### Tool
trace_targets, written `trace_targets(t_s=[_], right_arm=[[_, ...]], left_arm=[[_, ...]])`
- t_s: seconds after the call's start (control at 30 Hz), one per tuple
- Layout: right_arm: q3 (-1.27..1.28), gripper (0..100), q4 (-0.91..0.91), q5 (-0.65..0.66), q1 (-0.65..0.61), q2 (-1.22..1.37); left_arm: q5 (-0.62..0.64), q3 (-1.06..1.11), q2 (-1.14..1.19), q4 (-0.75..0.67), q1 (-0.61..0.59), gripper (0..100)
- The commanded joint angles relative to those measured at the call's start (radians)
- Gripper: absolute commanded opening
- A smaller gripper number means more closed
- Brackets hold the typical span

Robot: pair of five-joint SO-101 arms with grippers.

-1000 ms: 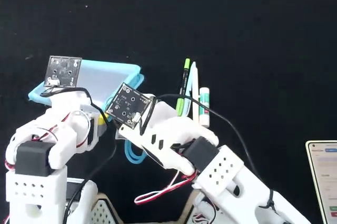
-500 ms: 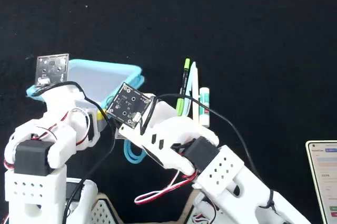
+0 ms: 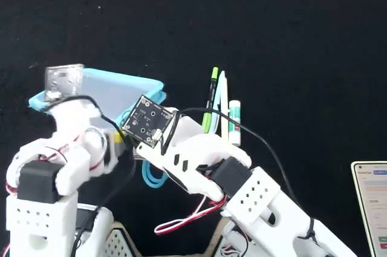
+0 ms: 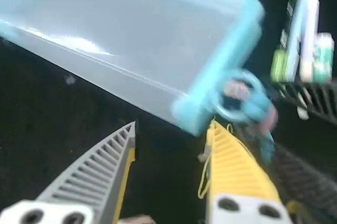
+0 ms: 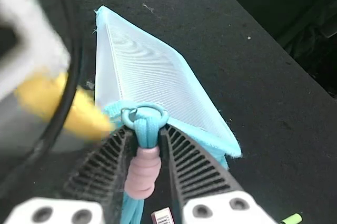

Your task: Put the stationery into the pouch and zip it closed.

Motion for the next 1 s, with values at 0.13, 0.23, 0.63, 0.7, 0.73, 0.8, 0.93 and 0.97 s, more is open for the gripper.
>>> trace_targets(t_s=[0.13,0.23,0.63,0.7,0.73,0.8,0.93,0.97], right_arm=[[-0.025,1.1,-0.026,-0.005,0.008,-0.035],[-0.024,1.1,-0.026,-0.005,0.008,-0.035],[-0.005,1.1,-0.034,-0.003,-0.026,-0.039],[-0.005,1.1,-0.034,-0.003,-0.023,-0.039],[-0.005,1.1,-0.034,-0.003,-0.021,-0.039],[-0.005,1.1,-0.034,-0.003,-0.021,-0.041],[-0.005,1.1,-0.034,-0.003,-0.021,-0.039],[-0.005,1.1,-0.034,-0.003,-0.021,-0.038]], left_arm=[[0.002,-0.096,0.000,0.028,0.064,22],[0.000,-0.061,0.000,-0.026,-0.008,22],[-0.003,0.065,-0.009,-0.143,-0.031,22],[-0.046,0.067,-0.011,-0.141,-0.041,22],[-0.068,0.073,-0.011,-0.143,-0.058,22],[-0.094,0.082,-0.011,-0.146,-0.090,22],[-0.104,0.071,-0.012,-0.143,-0.120,22],[-0.104,0.067,-0.012,-0.143,-0.117,22]])
